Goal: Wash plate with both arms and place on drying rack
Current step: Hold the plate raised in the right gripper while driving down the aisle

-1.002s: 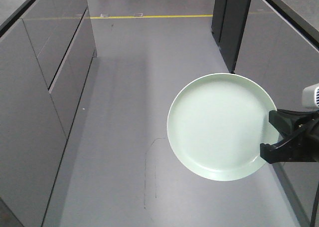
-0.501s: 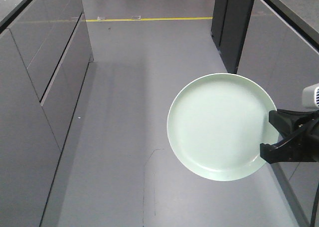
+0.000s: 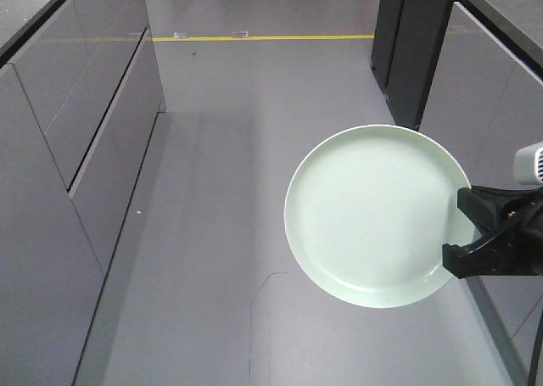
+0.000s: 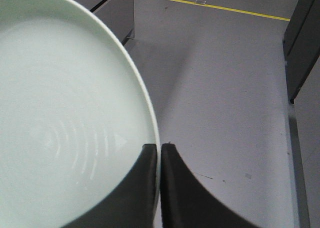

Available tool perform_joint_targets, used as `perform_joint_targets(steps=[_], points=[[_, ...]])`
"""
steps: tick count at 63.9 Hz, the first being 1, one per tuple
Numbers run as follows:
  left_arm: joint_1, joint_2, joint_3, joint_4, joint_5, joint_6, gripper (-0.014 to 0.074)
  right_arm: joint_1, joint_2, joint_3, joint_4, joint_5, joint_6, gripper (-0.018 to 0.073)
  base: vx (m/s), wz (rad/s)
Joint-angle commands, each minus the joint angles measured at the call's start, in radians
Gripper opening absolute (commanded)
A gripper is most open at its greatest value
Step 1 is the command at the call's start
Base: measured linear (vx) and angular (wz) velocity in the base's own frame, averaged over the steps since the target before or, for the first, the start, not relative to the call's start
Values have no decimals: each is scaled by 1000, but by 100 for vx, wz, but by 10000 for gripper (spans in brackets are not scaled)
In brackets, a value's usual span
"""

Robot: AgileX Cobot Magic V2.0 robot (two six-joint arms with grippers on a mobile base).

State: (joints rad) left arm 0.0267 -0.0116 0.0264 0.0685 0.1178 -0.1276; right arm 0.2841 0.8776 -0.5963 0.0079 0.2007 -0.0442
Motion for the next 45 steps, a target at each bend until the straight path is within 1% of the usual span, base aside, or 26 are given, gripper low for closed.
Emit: perform_joint_targets(steps=[1, 45], points=[[1, -15, 22, -4, -73, -10, -6, -3, -14, -29, -8, -78, -7, -9, 18, 3], [1, -15, 22, -4, -73, -10, -6, -3, -14, -29, -8, -78, -7, -9, 15, 1]])
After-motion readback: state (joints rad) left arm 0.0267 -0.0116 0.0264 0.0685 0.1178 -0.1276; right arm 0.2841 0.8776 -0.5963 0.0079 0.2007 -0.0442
